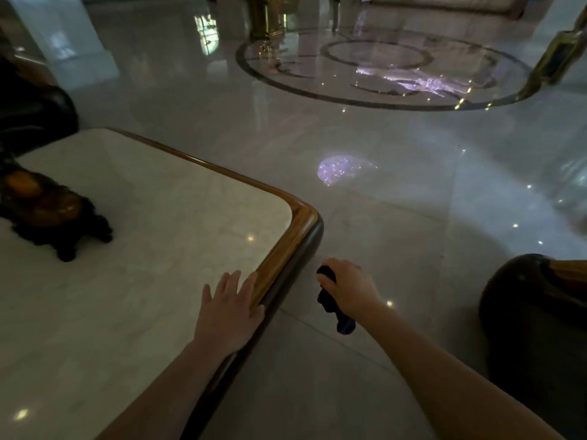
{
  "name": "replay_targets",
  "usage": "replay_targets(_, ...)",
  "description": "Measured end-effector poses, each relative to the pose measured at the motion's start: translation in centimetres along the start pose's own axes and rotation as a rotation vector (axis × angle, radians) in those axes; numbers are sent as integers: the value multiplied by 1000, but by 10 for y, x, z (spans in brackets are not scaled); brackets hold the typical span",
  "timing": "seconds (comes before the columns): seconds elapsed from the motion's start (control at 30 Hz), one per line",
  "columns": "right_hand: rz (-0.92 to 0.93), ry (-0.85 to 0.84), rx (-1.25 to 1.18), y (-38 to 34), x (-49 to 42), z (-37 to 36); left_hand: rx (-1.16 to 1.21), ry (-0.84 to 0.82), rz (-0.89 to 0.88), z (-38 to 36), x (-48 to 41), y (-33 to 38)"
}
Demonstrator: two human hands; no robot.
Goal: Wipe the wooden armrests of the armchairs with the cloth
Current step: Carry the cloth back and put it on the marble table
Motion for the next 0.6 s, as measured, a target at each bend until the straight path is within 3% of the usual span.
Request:
replay_targets(0.27,96,-104,25,-53,-72,-58,9,-49,139,-11,-20,-78)
replay_targets(0.6,266,-299,74,-58,-201,-140,-42,-48,361,-63,-79,-134)
Point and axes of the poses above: each hand's wrist, its own x-axis away from the middle knuckle, its own z-axis out of the back of the hand, y = z × x, the point moved 3 cm from there along -x, towards the middle knuckle, and after that the axes turned 5 degrees about -x, right-handed, at the moved point
